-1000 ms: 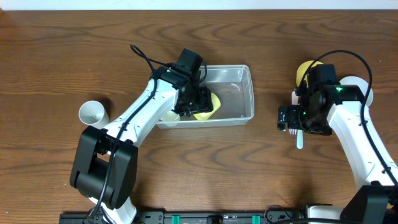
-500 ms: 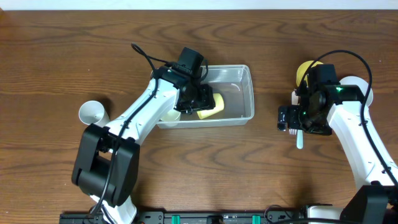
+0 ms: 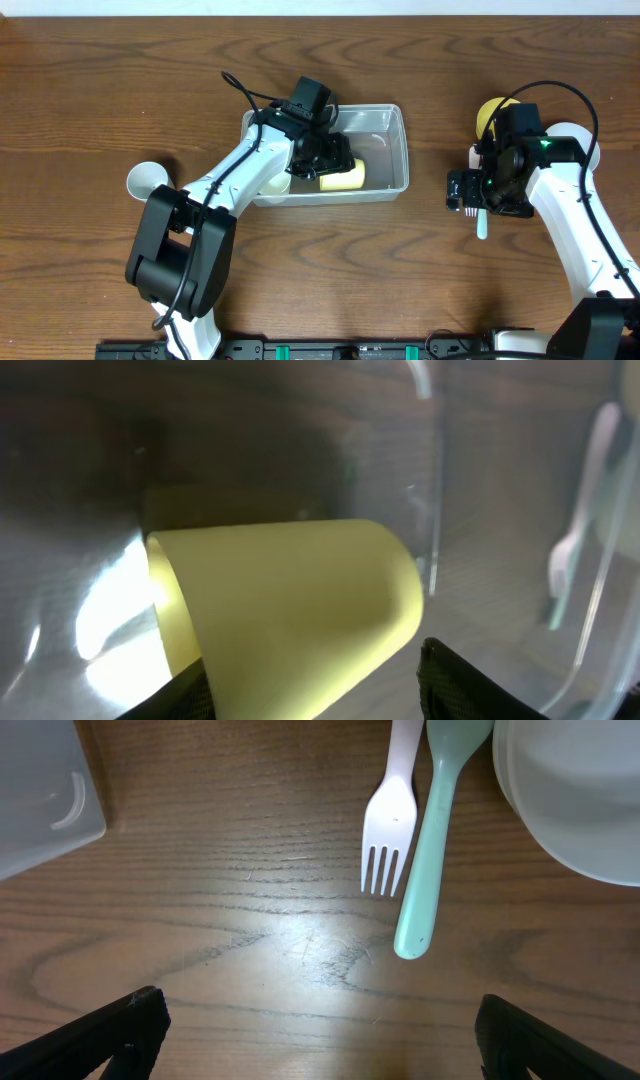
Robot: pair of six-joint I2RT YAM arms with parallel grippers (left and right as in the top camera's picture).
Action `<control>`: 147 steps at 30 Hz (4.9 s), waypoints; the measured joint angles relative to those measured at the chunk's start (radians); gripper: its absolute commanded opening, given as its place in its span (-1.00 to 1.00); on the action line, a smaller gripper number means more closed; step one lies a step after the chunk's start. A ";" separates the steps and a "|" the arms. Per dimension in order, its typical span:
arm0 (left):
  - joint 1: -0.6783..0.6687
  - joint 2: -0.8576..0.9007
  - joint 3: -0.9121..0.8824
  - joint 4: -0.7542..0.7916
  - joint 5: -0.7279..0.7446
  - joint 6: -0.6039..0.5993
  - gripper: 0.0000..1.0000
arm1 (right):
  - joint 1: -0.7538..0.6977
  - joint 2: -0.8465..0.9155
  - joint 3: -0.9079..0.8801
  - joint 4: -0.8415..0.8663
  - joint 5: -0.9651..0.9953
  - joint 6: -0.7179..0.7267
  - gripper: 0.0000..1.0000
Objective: Pack container
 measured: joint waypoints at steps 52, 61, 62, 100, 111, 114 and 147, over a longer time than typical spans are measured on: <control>0.080 -0.183 0.097 -0.253 -0.362 0.245 -0.88 | 0.000 0.000 0.000 0.000 0.000 0.000 0.98; 0.085 -0.183 0.097 -0.216 -0.443 0.300 -0.88 | 0.000 0.000 0.000 0.000 0.000 0.000 0.98; 0.085 -0.183 0.097 -0.213 -0.451 0.301 -0.88 | 0.000 0.000 0.000 0.000 0.000 0.000 0.98; 0.101 -0.033 0.098 -0.240 -0.547 0.327 -0.72 | 0.000 0.000 0.000 -0.003 0.000 0.000 0.99; 0.102 -0.045 0.123 -0.256 -0.541 0.345 0.03 | 0.000 0.000 0.000 -0.008 0.000 0.000 0.98; 0.102 -0.099 0.169 -0.302 -0.547 0.346 0.09 | 0.000 0.000 0.000 -0.008 0.000 0.000 0.99; 0.689 0.009 0.143 -0.537 -0.456 0.181 -0.07 | 0.000 0.000 0.000 -0.008 0.000 -0.001 0.98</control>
